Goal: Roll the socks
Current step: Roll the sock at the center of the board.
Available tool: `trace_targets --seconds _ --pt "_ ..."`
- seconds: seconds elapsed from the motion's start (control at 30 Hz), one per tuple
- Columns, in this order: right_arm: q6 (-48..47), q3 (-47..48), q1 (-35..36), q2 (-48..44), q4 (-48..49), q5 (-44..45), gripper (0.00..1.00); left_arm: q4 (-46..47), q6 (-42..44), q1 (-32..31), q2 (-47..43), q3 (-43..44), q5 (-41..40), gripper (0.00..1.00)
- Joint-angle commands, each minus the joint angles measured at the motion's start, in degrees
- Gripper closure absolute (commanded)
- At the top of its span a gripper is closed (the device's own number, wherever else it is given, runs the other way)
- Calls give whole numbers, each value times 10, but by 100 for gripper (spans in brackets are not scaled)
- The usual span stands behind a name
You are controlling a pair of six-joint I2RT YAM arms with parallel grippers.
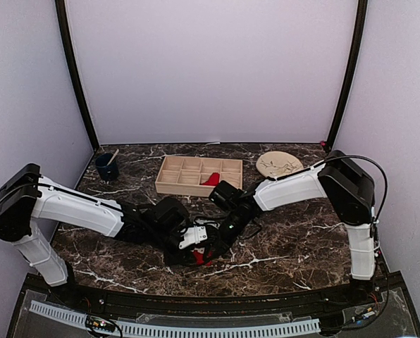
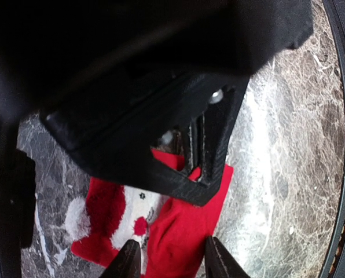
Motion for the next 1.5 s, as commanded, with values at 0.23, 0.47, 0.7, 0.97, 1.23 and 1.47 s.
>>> trace_targets --seconds 0.23,0.47,0.7,0.97,1.23,1.47 --pt "-12 -14 -5 32 -61 50 96 -102 8 -3 58 38 5 61" --pt "-12 -24 -14 30 -56 53 96 -151 -7 -3 73 68 3 62" --pt "-15 -37 -22 16 -59 62 96 -192 -24 -3 79 85 6 62" --pt "-18 -42 -25 7 -61 70 96 -212 -30 -3 84 85 20 62" --pt "-20 -33 -25 7 -63 66 95 -242 -38 -3 91 85 17 65" --pt "-19 -30 -26 4 -60 48 95 -262 -56 -6 109 86 -9 64"
